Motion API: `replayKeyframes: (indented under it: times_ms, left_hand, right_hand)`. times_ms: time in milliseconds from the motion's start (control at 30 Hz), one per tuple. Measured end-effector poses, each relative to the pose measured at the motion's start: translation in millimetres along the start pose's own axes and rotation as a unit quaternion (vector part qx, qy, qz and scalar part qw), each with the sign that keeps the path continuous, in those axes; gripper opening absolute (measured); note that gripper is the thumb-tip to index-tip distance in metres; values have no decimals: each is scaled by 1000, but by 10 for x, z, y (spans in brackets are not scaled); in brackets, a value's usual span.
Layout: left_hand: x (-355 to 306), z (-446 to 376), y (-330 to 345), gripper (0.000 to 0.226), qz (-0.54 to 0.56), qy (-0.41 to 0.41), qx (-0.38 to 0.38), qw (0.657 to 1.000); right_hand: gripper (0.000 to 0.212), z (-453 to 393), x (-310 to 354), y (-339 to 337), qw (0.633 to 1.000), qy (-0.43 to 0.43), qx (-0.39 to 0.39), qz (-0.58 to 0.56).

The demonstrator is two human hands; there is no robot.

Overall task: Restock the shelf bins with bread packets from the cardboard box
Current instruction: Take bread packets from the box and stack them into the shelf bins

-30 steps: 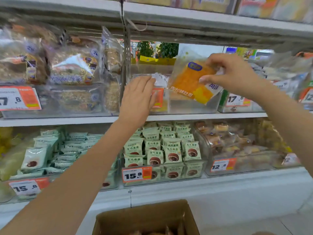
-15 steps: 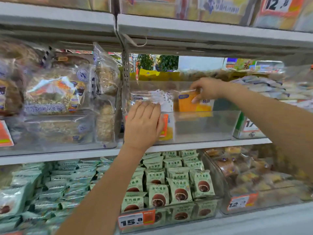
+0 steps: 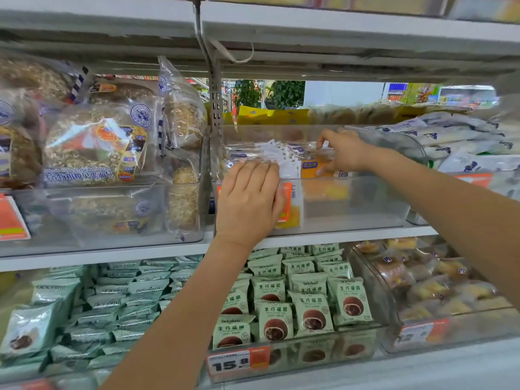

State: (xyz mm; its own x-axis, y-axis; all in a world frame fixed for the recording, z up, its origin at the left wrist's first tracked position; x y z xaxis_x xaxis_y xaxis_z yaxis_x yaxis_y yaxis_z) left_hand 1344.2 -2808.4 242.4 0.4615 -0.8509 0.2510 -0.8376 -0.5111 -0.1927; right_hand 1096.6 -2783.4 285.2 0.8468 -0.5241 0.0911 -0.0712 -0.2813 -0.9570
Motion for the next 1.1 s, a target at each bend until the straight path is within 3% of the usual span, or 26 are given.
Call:
replayKeyframes:
  times_ms: [100, 233, 333, 400, 467, 567, 700, 800, 867, 967, 1033, 1100]
  left_hand:
    - [3, 9, 20, 43, 2, -1, 31, 1000]
    - [-47, 48, 21, 48, -3, -31, 84, 996]
    - [-170, 248, -111, 51, 38, -43, 123, 991]
    - [-336, 599, -251, 53, 78, -7, 151, 985]
    - [-535, 1084, -389, 52, 113, 43, 190, 974]
    - [-760, 1862, -514, 48, 147, 93, 271, 947]
    - [-892, 2809, -607, 42, 183, 57, 399, 897]
    - [-936, 3500, -705, 40, 181, -8, 569, 802]
    - [-917, 3937, -805, 37, 163, -57, 635, 753]
    - [-903, 4564, -1023, 30, 153, -145, 709, 673]
    - [-907, 4929, -1171, 25, 145, -189, 752, 614]
    - [-919, 5128, -1286, 20, 135, -223, 772, 579]
  right_hand:
    - [59, 177, 29, -194, 998, 10, -49, -37]
    - [25, 822, 200, -471, 966, -21, -238, -93]
    - [21, 1623, 424, -369, 924, -54, -355, -133]
    - [21, 2166, 555, -106, 905, -66, -394, -147]
    - [22, 2609, 667, 303, 908, -67, -384, -156]
    - [25, 3056, 799, 1104, 938, -71, -292, -174]
    - [25, 3518, 900, 2152, 975, -55, -122, -179]
    - [24, 3879, 964, 2891, 983, -21, 49, -176]
    - [23, 4099, 1000, 3361, 969, 8, 183, -165]
    - [37, 4425, 1105, 3982, 913, 47, 375, -155]
    - [53, 4572, 1224, 4282, 879, 60, 447, -157]
    - [69, 4611, 1321, 4474, 868, 83, 460, -167]
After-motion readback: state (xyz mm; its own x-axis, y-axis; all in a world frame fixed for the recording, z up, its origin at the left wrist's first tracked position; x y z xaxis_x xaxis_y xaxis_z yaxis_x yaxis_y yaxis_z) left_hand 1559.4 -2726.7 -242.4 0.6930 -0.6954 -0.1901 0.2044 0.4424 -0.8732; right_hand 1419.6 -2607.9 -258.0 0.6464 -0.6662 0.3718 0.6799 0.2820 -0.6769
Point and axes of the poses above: each hand's wrist, its own z-axis away from the middle knuckle, its own y-axis out of the palm, x = y × z, the point moved 7 cm from there along -z, towards the middle knuckle, and after that the axes turned 3 degrees about x, right-handed, at the moved point
